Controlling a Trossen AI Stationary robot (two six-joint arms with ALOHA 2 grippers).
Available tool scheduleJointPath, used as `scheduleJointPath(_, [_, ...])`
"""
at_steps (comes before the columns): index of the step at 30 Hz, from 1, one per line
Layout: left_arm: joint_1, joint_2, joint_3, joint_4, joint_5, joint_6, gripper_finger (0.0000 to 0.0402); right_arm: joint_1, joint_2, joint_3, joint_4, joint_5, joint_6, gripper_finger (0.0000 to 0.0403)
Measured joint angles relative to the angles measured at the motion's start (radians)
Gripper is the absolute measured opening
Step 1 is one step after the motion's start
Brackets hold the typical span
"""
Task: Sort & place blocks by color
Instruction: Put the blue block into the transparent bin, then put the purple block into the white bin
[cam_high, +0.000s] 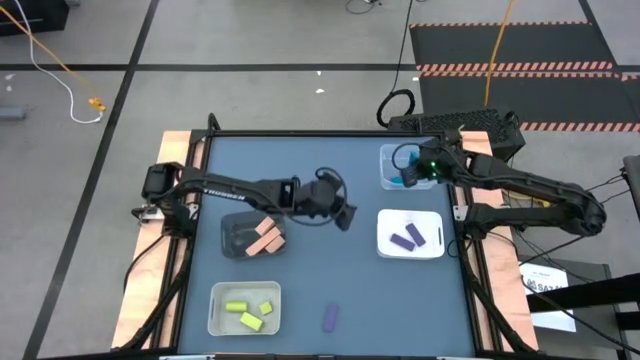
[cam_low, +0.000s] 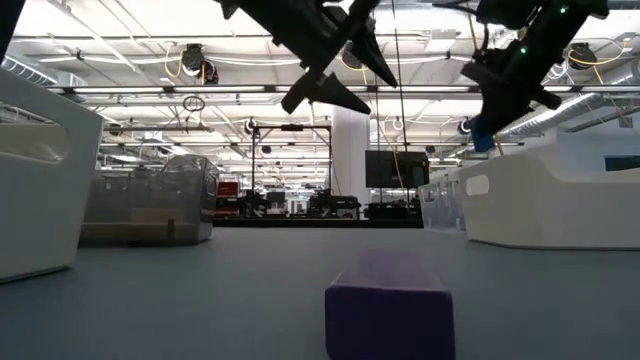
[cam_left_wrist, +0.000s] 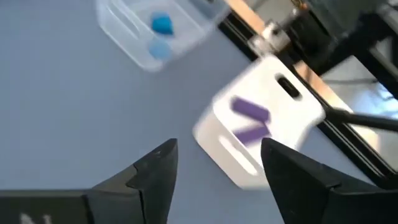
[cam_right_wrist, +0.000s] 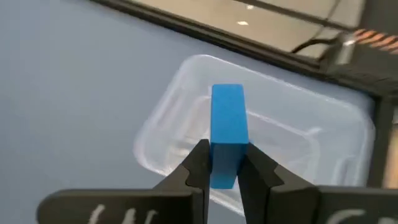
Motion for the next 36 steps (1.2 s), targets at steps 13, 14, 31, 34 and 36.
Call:
scheduleJointPath(13, [-0.264, 0.097, 0.0, 0.018, 0.084, -0.333, 0.0203, -0.036, 0.02, -0.109, -0.009, 0.003, -0.176, 0.0185])
scheduleJointPath(14, [-0.282, 0.102, 0.0, 0.034, 0.102, -0.35, 0.0203, -0.036, 0.019, -0.111, -0.014, 0.002, -0.176, 0.0193])
scheduleJointPath(31, [-0.455, 0.135, 0.003, 0.004, 0.128, -0.652, 0.0234, -0.035, -0.063, -0.111, -0.013, -0.021, -0.217, 0.0228])
scheduleJointPath(34, [-0.447, 0.152, 0.002, -0.01, 0.15, -0.667, 0.0234, -0.035, -0.074, -0.111, -0.009, -0.048, -0.217, 0.0228])
scheduleJointPath(36, [-0.442, 0.175, 0.005, -0.004, 0.172, -0.677, 0.0234, -0.035, -0.077, -0.111, -0.008, -0.059, -0.217, 0.0228])
